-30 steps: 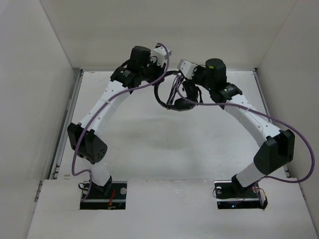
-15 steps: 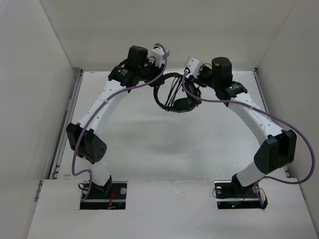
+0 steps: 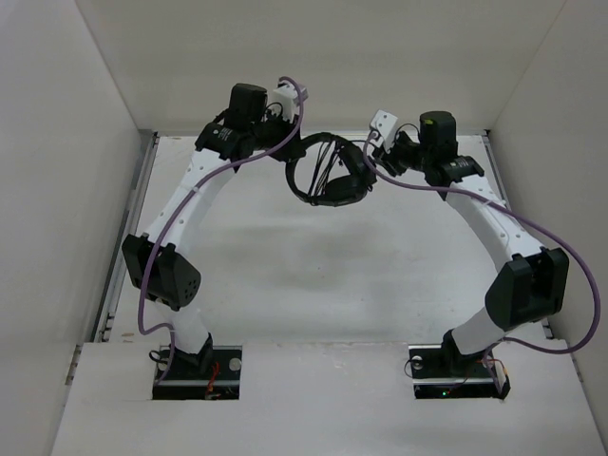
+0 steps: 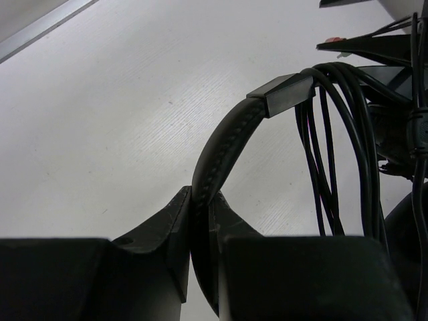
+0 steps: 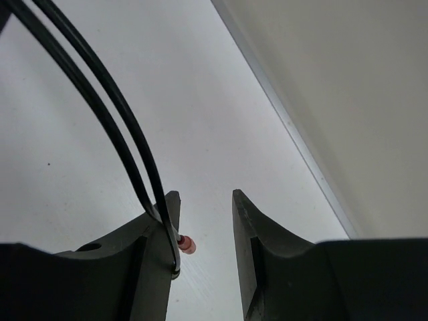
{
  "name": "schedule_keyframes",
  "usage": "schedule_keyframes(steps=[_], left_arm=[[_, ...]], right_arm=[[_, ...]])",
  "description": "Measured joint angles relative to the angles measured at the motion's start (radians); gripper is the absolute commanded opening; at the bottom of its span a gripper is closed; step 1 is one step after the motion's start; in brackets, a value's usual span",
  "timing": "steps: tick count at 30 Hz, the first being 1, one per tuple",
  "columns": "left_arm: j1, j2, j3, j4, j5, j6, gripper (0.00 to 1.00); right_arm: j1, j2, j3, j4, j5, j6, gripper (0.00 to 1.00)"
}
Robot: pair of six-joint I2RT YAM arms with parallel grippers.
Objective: Wrap the headphones
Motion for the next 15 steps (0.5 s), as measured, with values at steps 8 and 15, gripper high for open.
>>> schedule_keyframes(steps=[8, 15], left_arm=[[0.014, 0.002, 0.001, -0.001, 0.046, -0.039, 0.00], [0.018, 0.012, 0.009, -0.002, 0.068, -0.052, 0.00]], right_arm=[[-0.027, 0.000, -0.042, -0.008, -0.111, 0.043, 0.44], [-0.072, 0.000, -0.029, -0.039, -0.252, 0.128, 0.48]])
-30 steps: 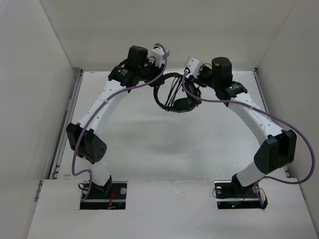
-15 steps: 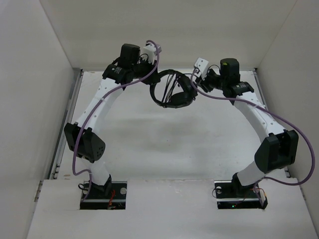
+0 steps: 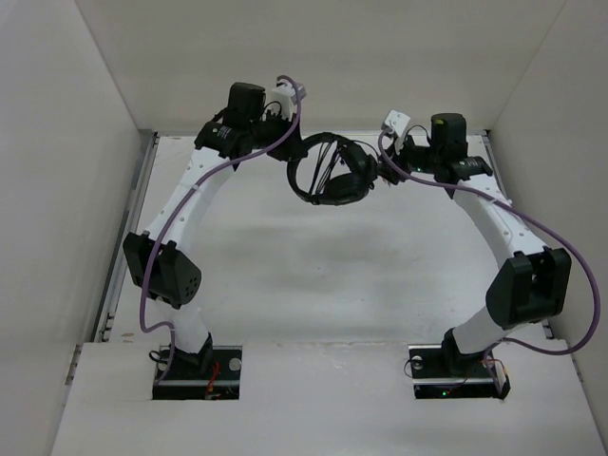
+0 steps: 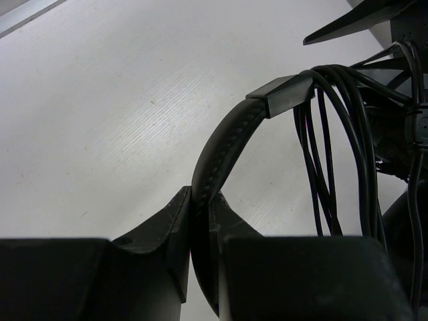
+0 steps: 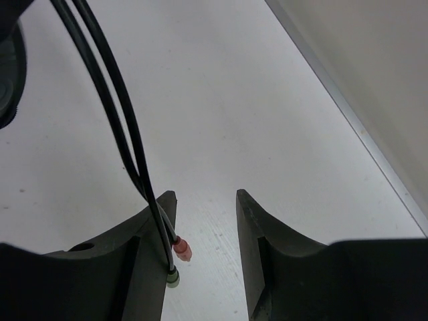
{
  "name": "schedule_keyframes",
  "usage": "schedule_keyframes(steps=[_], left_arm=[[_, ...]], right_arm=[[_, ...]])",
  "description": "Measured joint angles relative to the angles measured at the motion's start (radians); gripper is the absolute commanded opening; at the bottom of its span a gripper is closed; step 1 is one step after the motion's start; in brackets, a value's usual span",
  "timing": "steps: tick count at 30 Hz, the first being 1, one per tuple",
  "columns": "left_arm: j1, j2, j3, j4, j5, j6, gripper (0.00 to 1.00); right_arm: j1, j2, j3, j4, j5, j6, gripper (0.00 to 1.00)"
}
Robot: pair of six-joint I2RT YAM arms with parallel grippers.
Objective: Wrap the headphones
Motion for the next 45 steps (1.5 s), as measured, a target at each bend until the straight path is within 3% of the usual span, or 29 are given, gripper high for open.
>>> schedule_keyframes(steps=[22, 33, 45], left_arm=[[0.034, 0.032, 0.017, 0.009, 0.015, -0.010, 0.00], [0.045, 0.039, 0.024, 0.019, 0.009, -0.019, 0.01], [0.030, 0.082, -0.158, 0.235, -0.171, -0.016, 0.00]], right_arm=[[-0.109, 0.039, 0.111, -0.112, -0.407, 0.312, 0.58], [-0.115, 0.038, 0.076, -0.084, -0.412, 0.368, 0.53], [-0.282, -0.058, -0.068, 0.240, -0.320, 0.631, 0.53]])
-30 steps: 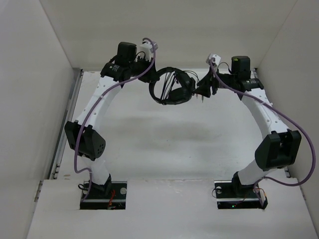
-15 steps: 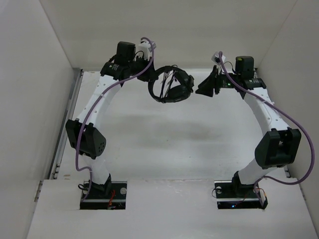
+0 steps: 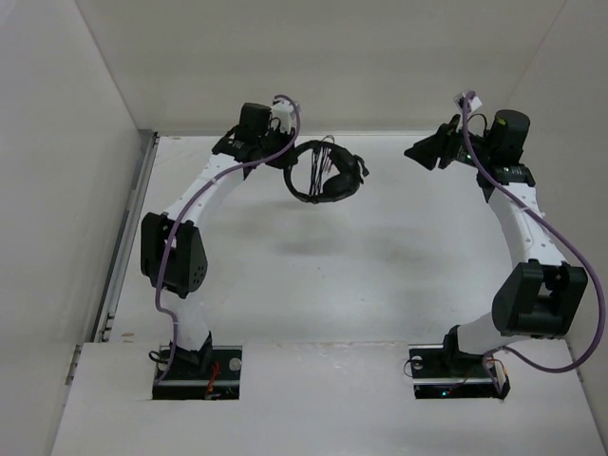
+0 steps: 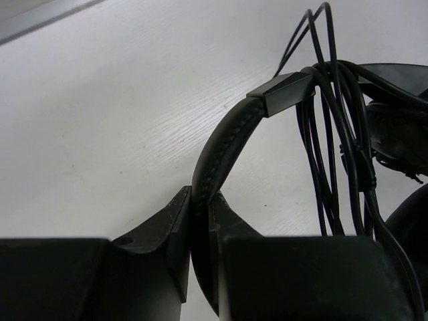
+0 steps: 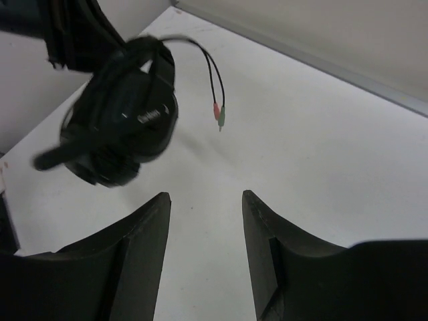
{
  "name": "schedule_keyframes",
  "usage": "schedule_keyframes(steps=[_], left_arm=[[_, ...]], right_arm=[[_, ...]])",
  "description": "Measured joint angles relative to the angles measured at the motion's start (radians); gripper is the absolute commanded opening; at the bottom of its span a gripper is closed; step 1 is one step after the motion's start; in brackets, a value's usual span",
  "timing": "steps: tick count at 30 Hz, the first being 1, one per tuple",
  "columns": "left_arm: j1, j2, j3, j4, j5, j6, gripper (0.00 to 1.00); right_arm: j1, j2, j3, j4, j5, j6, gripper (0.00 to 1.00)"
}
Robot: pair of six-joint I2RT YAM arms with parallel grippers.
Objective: Wrap the headphones
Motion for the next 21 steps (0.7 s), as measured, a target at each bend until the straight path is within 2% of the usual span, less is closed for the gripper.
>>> schedule_keyframes(steps=[10, 21], left_arm=[[-0.062, 0.019, -0.233, 0.104, -0.107, -0.001, 0.00], [-0.084, 0.095, -0.264, 0.206, -0.200, -0.013, 0.01]], right_arm=[[-0.016, -0.046, -0.047, 0.084, 0.028, 0.043, 0.53], [-0.016, -0.044, -0.049, 0.085, 0.042, 0.043, 0.53]])
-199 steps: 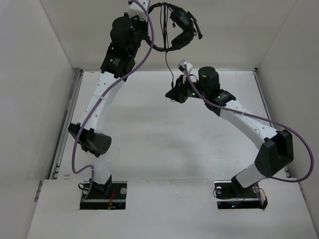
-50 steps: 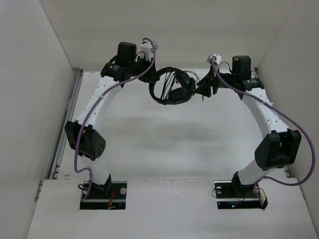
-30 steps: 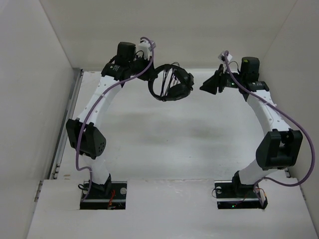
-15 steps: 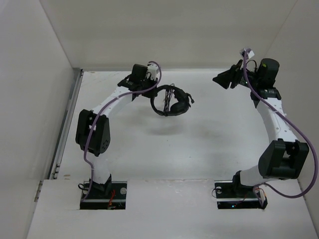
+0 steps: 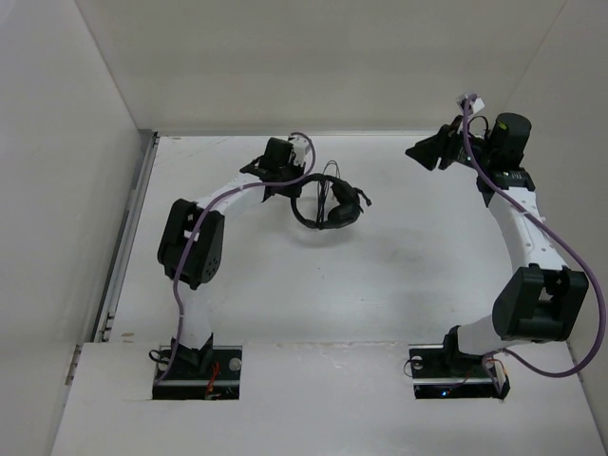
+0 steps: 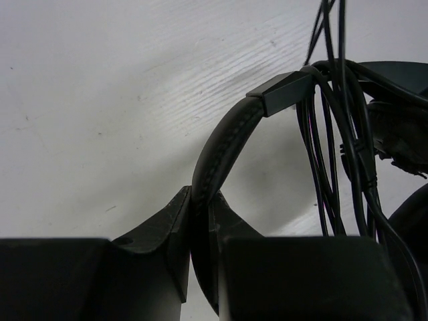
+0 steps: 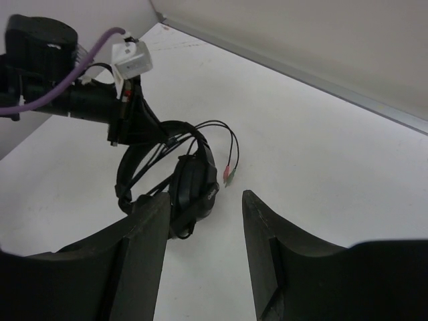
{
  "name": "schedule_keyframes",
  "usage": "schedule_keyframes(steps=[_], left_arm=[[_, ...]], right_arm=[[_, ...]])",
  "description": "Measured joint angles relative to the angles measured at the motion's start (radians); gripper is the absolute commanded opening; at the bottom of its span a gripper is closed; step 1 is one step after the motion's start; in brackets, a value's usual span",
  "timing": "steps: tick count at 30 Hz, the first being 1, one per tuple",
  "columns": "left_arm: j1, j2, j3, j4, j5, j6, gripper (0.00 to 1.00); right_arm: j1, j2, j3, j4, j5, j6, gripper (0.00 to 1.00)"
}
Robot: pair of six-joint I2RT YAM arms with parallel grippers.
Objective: Wrap the headphones
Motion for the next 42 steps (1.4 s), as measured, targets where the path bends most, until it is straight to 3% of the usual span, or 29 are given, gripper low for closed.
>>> schedule_keyframes(steps=[8, 12, 22, 29, 34, 42], left_arm=[[0.006, 0.178, 0.040, 0.006, -0.026, -0.002, 0.06], [0.021, 0.228, 0.099, 0.014, -0.020, 0.001, 0.14], [0.071, 0.237, 0.136, 0.031, -0.028, 0.004, 0.64], [0.108, 0.181, 0.058, 0.018, -0.010, 0.002, 0.65], [0.117, -0.003, -0.043, -0.024, 0.021, -0.006, 0.67], [0.109, -0.253, -0.054, -0.023, 0.108, -0.040, 0.67]], right_arm=[[-0.013, -0.023, -0.039, 0.000, 0.001, 0.000, 0.53], [-0.034, -0.036, -0.050, -0.002, 0.001, 0.003, 0.53], [-0.053, -0.047, -0.051, -0.024, 0.013, -0.014, 0.53], [-0.053, -0.047, -0.056, -0.028, 0.029, -0.032, 0.54], [-0.054, -0.057, -0.090, -0.041, 0.055, -0.051, 0.55], [-0.059, -0.074, -0.119, -0.092, 0.115, -0.096, 0.54]])
